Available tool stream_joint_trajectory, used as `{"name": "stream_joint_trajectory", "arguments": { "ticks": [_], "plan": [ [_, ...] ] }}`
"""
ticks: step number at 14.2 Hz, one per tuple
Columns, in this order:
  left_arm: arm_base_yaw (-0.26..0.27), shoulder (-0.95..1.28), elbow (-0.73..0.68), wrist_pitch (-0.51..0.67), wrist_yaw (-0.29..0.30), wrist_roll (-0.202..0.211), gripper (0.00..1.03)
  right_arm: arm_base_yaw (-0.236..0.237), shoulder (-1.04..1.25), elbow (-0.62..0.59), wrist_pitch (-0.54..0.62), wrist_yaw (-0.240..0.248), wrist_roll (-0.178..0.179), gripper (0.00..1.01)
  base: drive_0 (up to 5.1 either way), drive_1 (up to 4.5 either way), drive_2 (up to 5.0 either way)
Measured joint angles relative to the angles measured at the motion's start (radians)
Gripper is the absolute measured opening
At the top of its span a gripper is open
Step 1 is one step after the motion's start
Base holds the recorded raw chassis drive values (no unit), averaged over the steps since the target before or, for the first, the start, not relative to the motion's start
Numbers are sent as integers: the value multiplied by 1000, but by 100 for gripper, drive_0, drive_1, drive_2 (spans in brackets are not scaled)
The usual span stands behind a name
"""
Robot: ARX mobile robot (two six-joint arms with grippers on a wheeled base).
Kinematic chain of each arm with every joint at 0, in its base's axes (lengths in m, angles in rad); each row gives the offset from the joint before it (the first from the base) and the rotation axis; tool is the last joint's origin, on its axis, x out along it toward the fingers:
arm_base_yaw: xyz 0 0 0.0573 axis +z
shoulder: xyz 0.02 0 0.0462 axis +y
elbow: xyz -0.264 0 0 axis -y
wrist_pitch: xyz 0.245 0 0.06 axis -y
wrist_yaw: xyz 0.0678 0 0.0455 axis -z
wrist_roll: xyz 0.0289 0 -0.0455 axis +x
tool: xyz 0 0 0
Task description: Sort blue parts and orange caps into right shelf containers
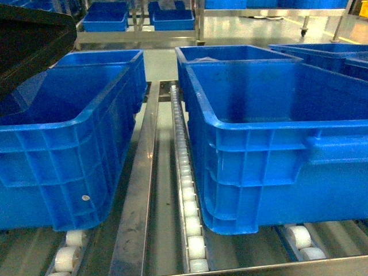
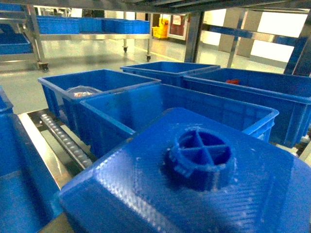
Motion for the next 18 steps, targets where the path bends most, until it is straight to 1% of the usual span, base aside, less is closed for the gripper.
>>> {"name": "stream_joint_trajectory", "arguments": {
  "ticks": [5, 6, 7, 8, 9, 10, 11, 12, 14, 16, 18],
  "plan": [
    [0, 0, 0, 0, 0, 0, 59, 0, 0, 0, 0, 0, 0, 40, 0, 0, 0],
    [-130, 64, 49, -4, -444, 0, 59, 0, 0, 0, 0, 0, 0, 40, 0, 0, 0],
    [-191, 103, 77, -3, -777, 2, 59, 0, 0, 0, 1, -4, 0, 40, 0, 0, 0],
    [-204, 106, 64, 38, -1056, 13, 59, 0, 0, 0, -1, 1, 0, 40, 0, 0, 0],
    [-187, 99, 63, 41, -1302, 17, 59, -1, 0, 0, 0, 2, 0, 40, 0, 0, 0],
    [-177, 97, 63, 52, -1475, 24, 59, 0, 0, 0, 0, 0, 0, 40, 0, 0, 0],
    [-179, 95, 63, 44, -1547, 28, 59, 0, 0, 0, 0, -1, 0, 40, 0, 0, 0],
    [-180, 100, 63, 54, -1574, 33, 59, 0, 0, 0, 0, -1, 0, 40, 0, 0, 0],
    [-169, 113, 63, 71, -1569, 38, 59, 0, 0, 0, 0, 0, 0, 40, 0, 0, 0],
    [-148, 126, 65, 95, -1554, 50, 59, 0, 0, 0, 0, 0, 0, 40, 0, 0, 0],
    [-117, 161, 74, 155, -1514, 84, 59, 0, 0, 0, 0, 0, 0, 40, 0, 0, 0]
  ]
}}
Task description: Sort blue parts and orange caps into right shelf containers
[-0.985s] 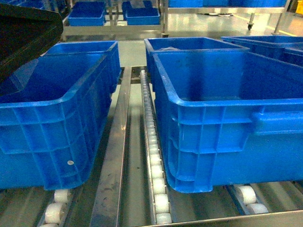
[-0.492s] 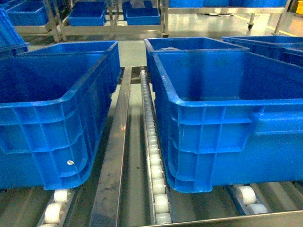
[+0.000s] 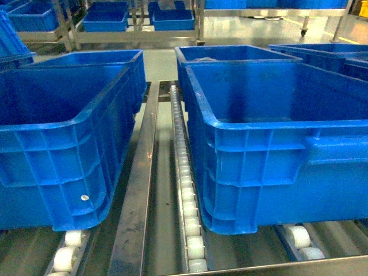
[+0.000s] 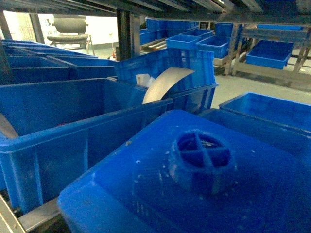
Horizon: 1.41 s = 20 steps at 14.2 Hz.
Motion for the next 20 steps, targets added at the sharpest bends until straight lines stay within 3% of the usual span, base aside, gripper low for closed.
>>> {"name": "stream_joint_trajectory", "arguments": {
  "ticks": [5, 13, 20],
  "plan": [
    [126, 142, 63, 175, 136, 109, 59, 0, 0, 0, 0, 0, 0, 40, 0, 0, 0],
    [240, 348, 157, 262, 254, 142, 59, 0, 0, 0, 0, 0, 0, 40, 0, 0, 0],
    [287, 496, 249, 262, 331, 134, 59, 0, 0, 0, 0, 0, 0, 40, 0, 0, 0]
  ]
}}
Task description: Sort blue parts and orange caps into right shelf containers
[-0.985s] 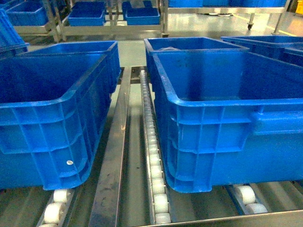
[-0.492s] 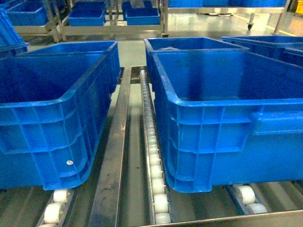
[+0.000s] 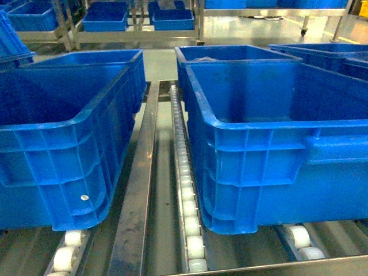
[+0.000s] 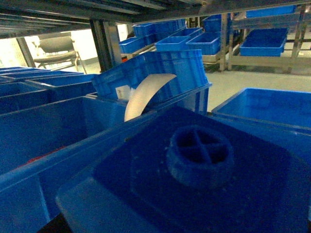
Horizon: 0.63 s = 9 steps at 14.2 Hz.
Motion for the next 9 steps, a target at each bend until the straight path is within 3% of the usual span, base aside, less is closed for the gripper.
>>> {"name": "stream_joint_trajectory", "arguments": {
  "ticks": [9],
  "plan": [
    [47, 128, 79, 2, 45, -10, 59, 0, 0, 0, 0, 0, 0, 40, 0, 0, 0]
  ]
}}
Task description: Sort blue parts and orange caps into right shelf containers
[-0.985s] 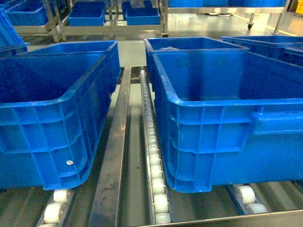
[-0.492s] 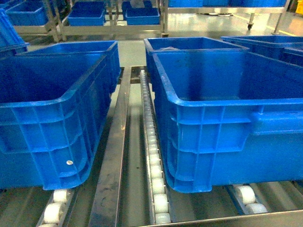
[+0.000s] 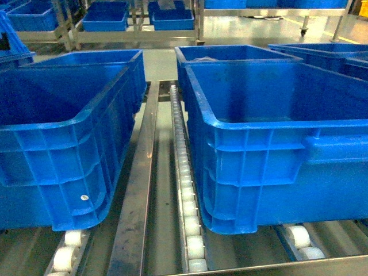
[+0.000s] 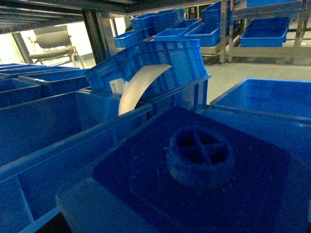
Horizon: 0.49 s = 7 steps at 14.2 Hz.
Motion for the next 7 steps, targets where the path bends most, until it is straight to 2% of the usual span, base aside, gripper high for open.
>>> {"name": "stream_joint_trajectory", "arguments": {
  "ticks": [5, 7],
  "plan": [
    [17, 14, 4, -18, 3, -5, 59, 0, 0, 0, 0, 0, 0, 40, 0, 0, 0],
    [26, 20, 12, -32, 5, -20, 59, 0, 0, 0, 0, 0, 0, 40, 0, 0, 0]
  ]
}}
